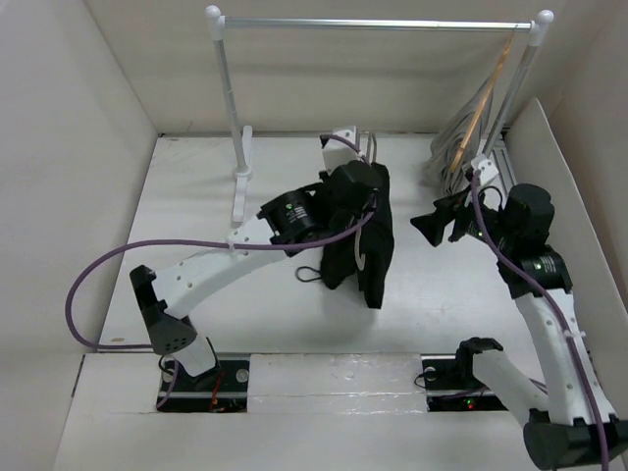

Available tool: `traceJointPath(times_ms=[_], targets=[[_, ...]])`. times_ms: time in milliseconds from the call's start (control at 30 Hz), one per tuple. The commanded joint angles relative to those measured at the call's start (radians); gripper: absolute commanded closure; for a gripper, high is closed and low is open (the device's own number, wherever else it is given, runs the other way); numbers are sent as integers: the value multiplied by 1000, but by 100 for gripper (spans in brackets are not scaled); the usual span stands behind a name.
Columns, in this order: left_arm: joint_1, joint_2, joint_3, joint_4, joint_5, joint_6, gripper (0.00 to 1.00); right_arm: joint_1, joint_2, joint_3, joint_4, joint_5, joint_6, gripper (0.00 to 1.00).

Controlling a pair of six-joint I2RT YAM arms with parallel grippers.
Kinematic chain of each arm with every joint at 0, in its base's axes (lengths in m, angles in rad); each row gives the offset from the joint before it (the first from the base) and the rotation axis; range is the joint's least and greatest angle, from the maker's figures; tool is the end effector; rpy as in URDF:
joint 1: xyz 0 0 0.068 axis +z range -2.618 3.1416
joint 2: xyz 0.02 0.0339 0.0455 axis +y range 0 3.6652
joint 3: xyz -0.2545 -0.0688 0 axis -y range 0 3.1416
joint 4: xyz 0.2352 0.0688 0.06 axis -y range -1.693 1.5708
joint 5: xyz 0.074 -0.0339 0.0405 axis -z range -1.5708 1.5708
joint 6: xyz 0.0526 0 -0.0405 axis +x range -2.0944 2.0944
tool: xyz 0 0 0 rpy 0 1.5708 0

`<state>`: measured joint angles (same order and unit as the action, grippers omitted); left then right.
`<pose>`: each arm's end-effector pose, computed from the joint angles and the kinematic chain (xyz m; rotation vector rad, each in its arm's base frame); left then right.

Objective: Place the trousers on the hanger
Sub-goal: Place the hanger at the clothesline.

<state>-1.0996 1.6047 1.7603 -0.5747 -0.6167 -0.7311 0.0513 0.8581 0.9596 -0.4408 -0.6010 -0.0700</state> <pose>0.1898 -0.3056 0.4160 -0.0385 1.9578 -0.6148 0.1904 0.0396 0.3505 -0.5149 1.8148 0.5588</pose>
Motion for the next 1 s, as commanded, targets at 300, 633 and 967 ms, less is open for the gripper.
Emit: traceJointPath(times_ms=[300,633,967], targets=[[33,-9,251,-44,64,84,100,280,-21,182,293,-60,462,18],[43,-2,194,64,81,101,100,591,42,90,462,101,585,18],[43,-25,140,122,89,110,100,700,59,22,494,227,636,22]])
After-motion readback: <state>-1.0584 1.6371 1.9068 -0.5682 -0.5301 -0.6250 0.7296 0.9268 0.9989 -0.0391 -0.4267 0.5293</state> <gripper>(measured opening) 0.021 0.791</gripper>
